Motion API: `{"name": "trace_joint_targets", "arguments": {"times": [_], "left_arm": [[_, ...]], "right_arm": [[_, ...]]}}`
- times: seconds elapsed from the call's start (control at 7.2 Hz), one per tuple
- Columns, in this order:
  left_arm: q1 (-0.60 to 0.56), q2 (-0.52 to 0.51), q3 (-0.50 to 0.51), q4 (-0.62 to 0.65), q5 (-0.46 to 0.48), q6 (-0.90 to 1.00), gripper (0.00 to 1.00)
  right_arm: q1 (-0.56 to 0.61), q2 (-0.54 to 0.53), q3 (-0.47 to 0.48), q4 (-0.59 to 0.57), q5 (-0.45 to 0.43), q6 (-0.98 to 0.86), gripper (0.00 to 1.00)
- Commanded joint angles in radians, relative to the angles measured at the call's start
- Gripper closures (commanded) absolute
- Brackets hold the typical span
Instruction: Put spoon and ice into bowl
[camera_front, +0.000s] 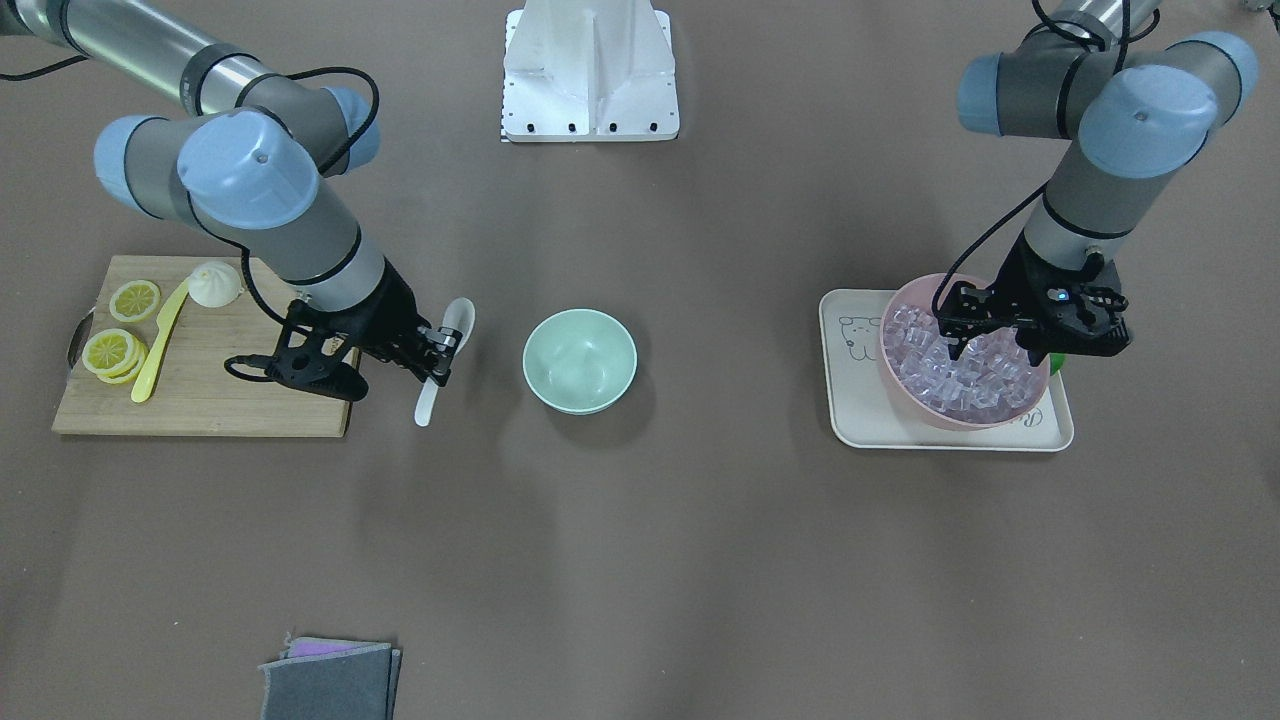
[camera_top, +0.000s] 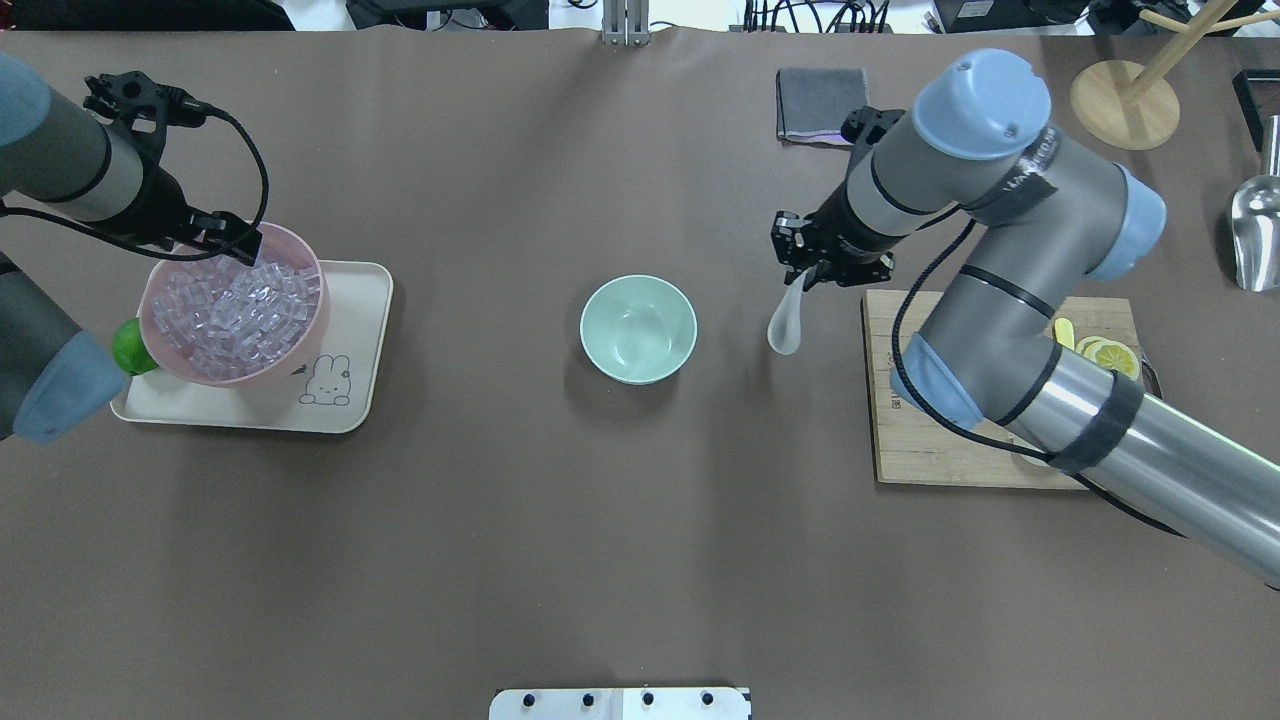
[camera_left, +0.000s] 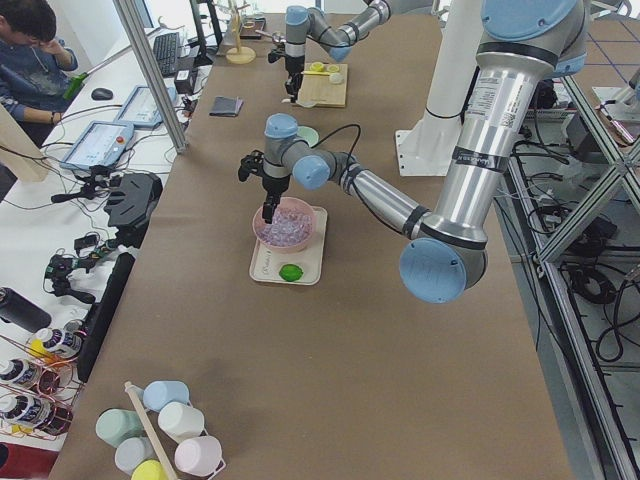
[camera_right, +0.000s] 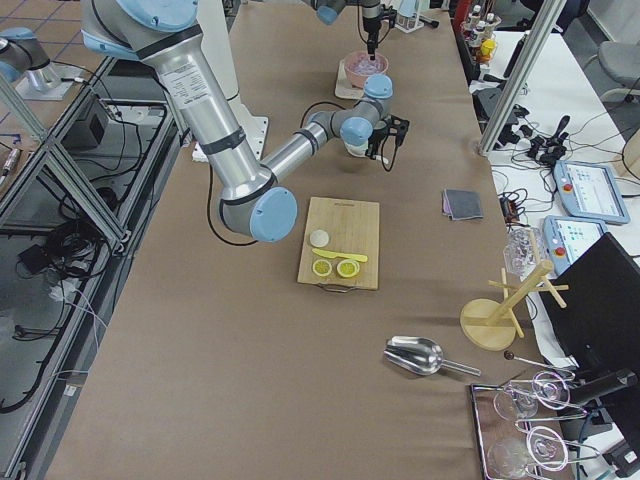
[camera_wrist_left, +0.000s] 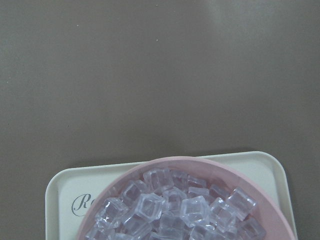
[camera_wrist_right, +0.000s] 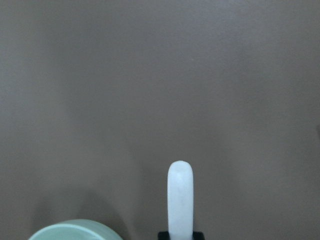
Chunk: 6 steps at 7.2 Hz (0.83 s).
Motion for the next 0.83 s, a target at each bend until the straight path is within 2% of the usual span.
{"name": "trace_joint_targets", "arguments": {"times": [0.0, 0.14, 0.28, 0.56, 0.69], "left_arm": [[0.03, 0.01, 0.006, 0.001, 0.007, 0.0, 0.22], [0.033, 0.029, 0.003, -0.002, 0.006, 0.0, 0.27], [0.041, 0.037, 0.002, -0.004, 0.006, 0.0, 0.27], [0.053, 0.037, 0.002, -0.004, 0.006, 0.0, 0.29], [0.053, 0.037, 0.0, -0.004, 0.006, 0.0, 0.29]], "right_arm": [[-0.013, 0.094, -0.069, 0.005, -0.054, 0.059, 1.0], [-0.014, 0.164, -0.144, 0.011, -0.076, 0.074, 1.0], [-0.02, 0.194, -0.187, 0.016, -0.091, 0.077, 1.0], [-0.04, 0.208, -0.259, 0.127, -0.146, 0.146, 1.0], [-0.054, 0.232, -0.287, 0.135, -0.165, 0.163, 1.0]]}}
